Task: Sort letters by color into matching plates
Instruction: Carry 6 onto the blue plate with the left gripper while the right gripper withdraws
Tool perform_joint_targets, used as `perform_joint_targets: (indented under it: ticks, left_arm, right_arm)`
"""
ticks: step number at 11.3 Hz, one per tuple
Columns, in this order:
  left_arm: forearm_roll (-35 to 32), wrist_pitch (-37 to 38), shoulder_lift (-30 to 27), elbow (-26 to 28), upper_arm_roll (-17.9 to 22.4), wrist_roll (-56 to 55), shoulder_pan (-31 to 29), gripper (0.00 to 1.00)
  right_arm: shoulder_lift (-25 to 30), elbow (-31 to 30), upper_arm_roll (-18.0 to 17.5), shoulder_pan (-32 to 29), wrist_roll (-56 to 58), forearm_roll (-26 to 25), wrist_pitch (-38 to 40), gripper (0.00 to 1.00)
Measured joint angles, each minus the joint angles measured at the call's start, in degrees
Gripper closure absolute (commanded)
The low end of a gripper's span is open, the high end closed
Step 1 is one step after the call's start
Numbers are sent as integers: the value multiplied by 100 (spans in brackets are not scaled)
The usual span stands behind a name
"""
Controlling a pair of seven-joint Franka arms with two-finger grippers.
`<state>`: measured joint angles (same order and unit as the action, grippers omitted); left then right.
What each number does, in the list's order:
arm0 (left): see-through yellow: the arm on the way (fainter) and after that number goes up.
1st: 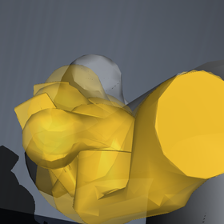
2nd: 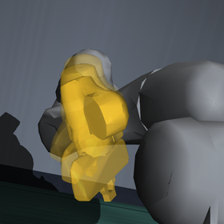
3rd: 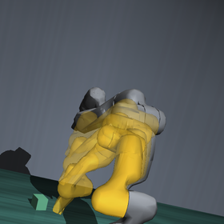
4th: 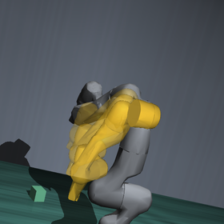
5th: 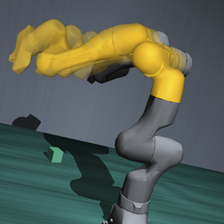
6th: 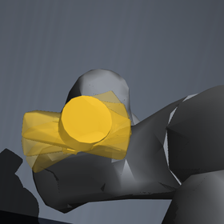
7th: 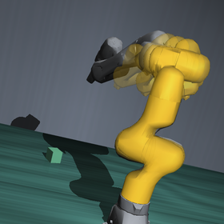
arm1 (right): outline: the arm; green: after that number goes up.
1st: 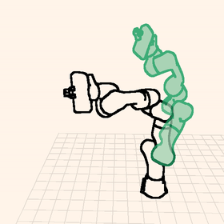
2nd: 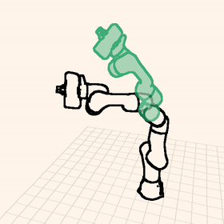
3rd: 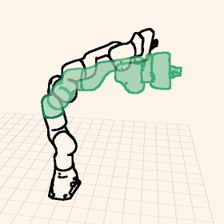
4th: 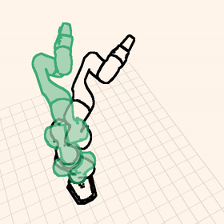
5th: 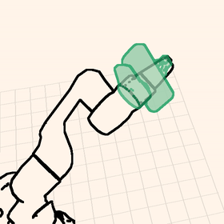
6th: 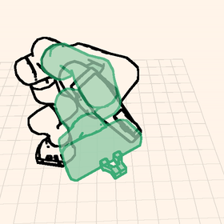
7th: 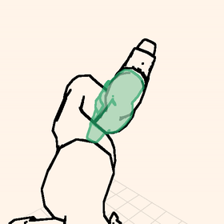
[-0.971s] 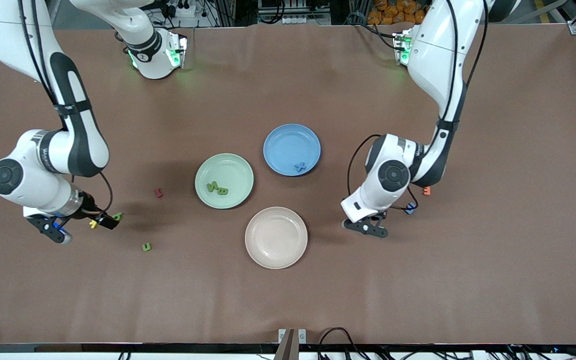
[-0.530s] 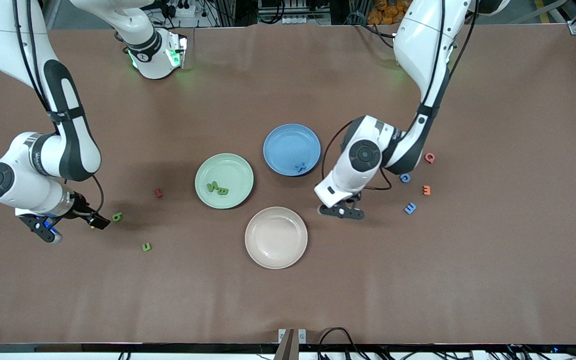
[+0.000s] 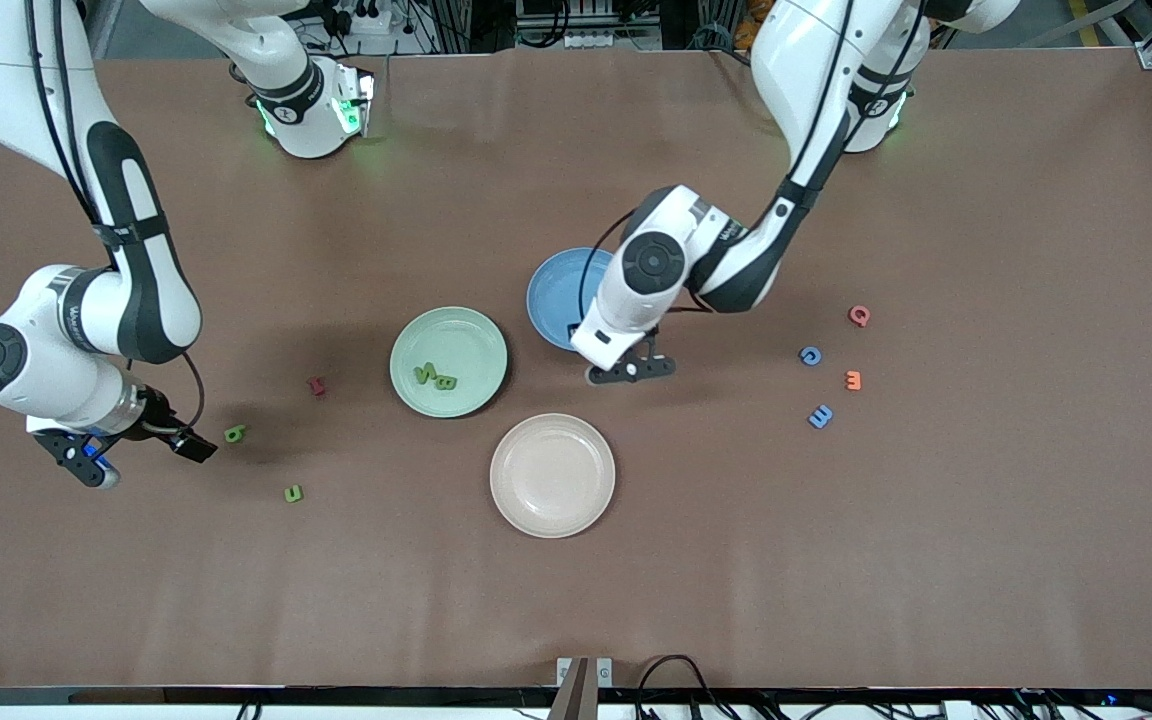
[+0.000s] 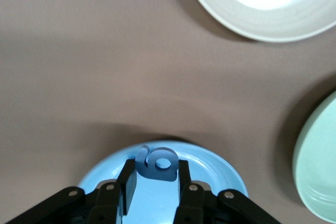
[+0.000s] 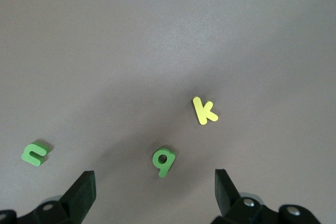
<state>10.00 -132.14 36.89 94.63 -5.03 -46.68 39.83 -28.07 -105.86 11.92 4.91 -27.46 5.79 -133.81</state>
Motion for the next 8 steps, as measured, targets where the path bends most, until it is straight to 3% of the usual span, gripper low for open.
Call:
perform_joint_targets:
  ticks: [4, 8]
  left_arm:
    - [0, 27, 0, 57, -298, -1057, 80, 100]
    - [-3, 30, 0, 201, -360, -1455, 228, 100]
  right_arm:
    - [-8, -1, 27, -112, -232, 132, 0, 0]
    - [-18, -8, 53, -114, -1313, 397, -178, 0]
